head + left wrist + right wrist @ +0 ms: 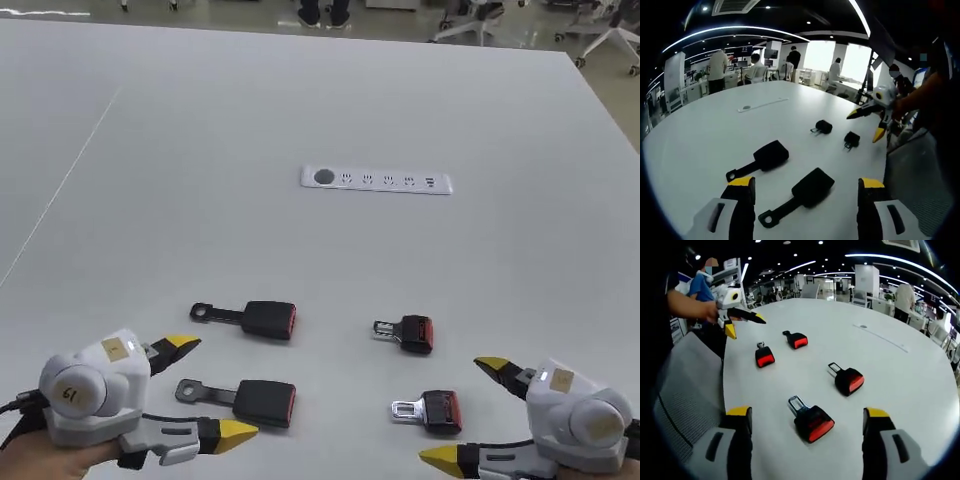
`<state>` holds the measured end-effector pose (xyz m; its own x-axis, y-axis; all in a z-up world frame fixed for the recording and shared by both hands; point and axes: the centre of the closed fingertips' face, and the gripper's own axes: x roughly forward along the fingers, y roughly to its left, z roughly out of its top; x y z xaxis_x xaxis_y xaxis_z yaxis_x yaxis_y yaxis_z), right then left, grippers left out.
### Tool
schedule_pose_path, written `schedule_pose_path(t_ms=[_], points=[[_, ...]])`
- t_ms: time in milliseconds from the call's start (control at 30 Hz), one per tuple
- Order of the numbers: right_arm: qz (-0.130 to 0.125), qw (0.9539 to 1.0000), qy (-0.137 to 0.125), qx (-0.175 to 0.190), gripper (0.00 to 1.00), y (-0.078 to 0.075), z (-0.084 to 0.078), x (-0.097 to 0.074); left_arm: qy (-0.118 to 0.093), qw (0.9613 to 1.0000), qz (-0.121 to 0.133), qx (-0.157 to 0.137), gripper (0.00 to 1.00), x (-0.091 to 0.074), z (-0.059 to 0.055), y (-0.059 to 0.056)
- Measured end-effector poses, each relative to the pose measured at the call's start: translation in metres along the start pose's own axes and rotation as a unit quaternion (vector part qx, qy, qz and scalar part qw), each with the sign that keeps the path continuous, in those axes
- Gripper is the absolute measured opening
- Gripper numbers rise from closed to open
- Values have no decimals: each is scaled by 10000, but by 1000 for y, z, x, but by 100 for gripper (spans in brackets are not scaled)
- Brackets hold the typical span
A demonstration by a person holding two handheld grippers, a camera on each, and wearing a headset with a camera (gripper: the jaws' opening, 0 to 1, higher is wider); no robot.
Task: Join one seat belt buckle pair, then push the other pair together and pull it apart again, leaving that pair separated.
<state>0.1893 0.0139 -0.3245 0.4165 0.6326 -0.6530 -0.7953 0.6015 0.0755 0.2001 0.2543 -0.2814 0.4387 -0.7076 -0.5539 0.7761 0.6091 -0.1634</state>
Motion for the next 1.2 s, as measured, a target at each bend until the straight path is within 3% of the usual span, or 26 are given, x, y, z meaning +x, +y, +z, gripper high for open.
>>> schedule_pose_path(t_ms=[133, 267, 400, 533, 667, 767, 800, 833, 933, 1000, 1133, 1200], points=[[104, 9999, 46, -38, 92, -3, -1, 3, 255, 9992, -195, 238, 84, 10, -8, -1], [365, 9988, 277, -166, 88, -3, -8, 7, 345, 9980, -319, 415, 84, 19, -10, 1], [485, 9981, 310, -208, 85, -4, -8, 11, 373, 9969, -410, 561, 79, 26, -10, 5], [665, 9959, 492, -367, 85, -3, -15, 16, 536, 9934, -622, 802, 77, 34, -19, 2], [880, 9931, 623, -471, 82, -1, -20, 19, 717, 9873, -862, 1129, 72, 42, -28, 0], [997, 9900, 805, -593, 82, 1, -28, 22, 819, 9850, -975, 1163, 70, 49, -35, 1], [1024, 9895, 832, -585, 81, 1, -29, 23, 938, 9810, -1040, 1342, 69, 51, -41, 3], [1045, 9890, 872, -576, 79, 1, -31, 23, 981, 9796, -1061, 1399, 67, 52, -43, 4], [1135, 9866, 950, -691, 77, 3, -34, 24, 985, 9785, -1169, 1386, 61, 58, -46, 2], [1217, 9847, 1000, -740, 75, 4, -36, 25, 1210, 9721, -1242, 1581, 61, 61, -57, 4], [1293, 9826, 1057, -808, 70, 3, -39, 25, 1159, 9699, -1307, 1697, 56, 63, -57, 3], [1311, 9810, 1085, -928, 68, 2, -39, 25, 1200, 9662, -1343, 1847, 54, 65, -60, 3]])
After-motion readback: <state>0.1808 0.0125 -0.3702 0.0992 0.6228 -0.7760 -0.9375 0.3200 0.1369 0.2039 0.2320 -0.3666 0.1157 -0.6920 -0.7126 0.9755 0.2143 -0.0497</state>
